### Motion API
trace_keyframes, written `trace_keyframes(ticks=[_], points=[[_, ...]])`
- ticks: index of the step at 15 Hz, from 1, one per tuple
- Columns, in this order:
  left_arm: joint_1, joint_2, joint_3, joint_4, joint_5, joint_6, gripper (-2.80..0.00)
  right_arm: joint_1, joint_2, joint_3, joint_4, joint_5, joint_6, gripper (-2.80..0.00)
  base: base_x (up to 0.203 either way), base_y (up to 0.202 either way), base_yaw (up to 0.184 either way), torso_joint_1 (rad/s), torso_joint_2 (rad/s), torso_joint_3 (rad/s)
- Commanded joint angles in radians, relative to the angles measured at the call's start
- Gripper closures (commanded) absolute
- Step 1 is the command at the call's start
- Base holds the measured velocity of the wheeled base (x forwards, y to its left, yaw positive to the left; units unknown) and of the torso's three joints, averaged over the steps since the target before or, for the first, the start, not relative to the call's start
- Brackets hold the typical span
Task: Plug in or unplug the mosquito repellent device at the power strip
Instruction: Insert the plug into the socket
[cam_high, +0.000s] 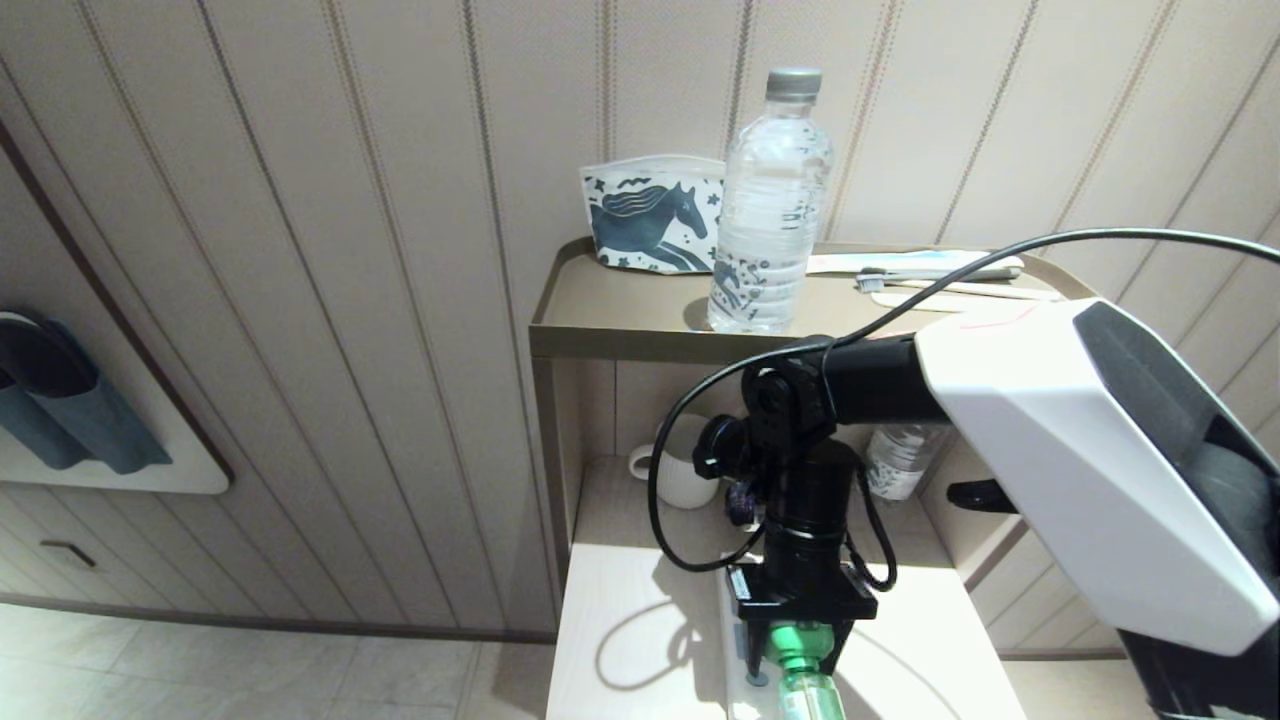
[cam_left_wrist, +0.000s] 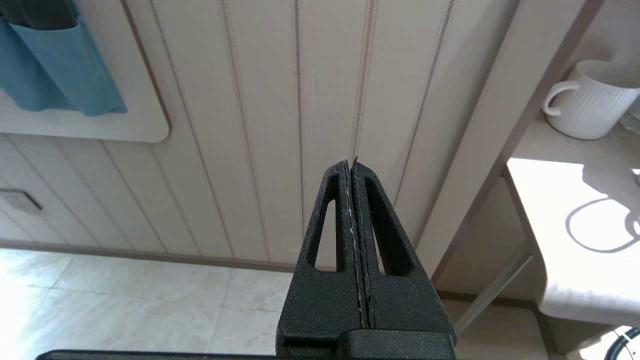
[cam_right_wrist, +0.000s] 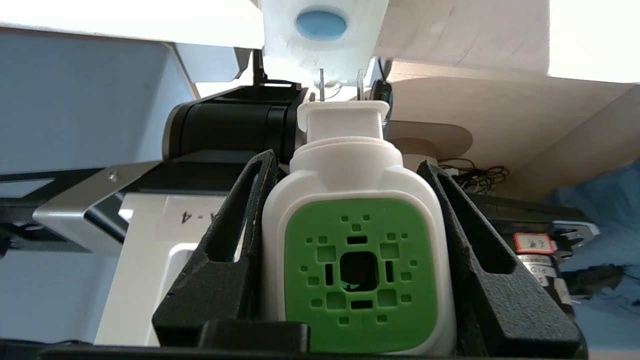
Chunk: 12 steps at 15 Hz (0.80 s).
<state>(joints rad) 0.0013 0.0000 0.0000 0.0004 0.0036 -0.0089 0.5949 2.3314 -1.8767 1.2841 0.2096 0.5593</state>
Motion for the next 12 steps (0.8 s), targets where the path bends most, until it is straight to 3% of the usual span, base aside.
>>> trace_keyframes(ticks=[1, 3, 7, 12], points=[[0.0, 0.002, 0.0, 0.0, 0.001, 0.0, 0.0, 0.006, -0.053, 0.021, 0.001, 0.002, 0.013, 0.0, 0.0, 0.0, 0.0, 0.0, 0.0, 0.0], [0.0, 0.002, 0.0, 0.0, 0.0, 0.0, 0.0, 0.024, -0.077, 0.067, -0.018, 0.002, 0.023, 0.0, 0.0, 0.0, 0.0, 0.0, 0.0, 0.0], [0.0, 0.002, 0.0, -0.001, 0.001, 0.0, 0.0, 0.053, -0.099, 0.211, -0.183, -0.014, 0.026, 0.0, 0.0, 0.0, 0.0, 0.0, 0.0, 0.0], [0.0, 0.002, 0.0, -0.002, 0.001, 0.0, 0.0, 0.051, -0.092, 0.244, -0.25, -0.019, 0.037, 0.0, 0.0, 0.0, 0.0, 0.0, 0.0, 0.0]])
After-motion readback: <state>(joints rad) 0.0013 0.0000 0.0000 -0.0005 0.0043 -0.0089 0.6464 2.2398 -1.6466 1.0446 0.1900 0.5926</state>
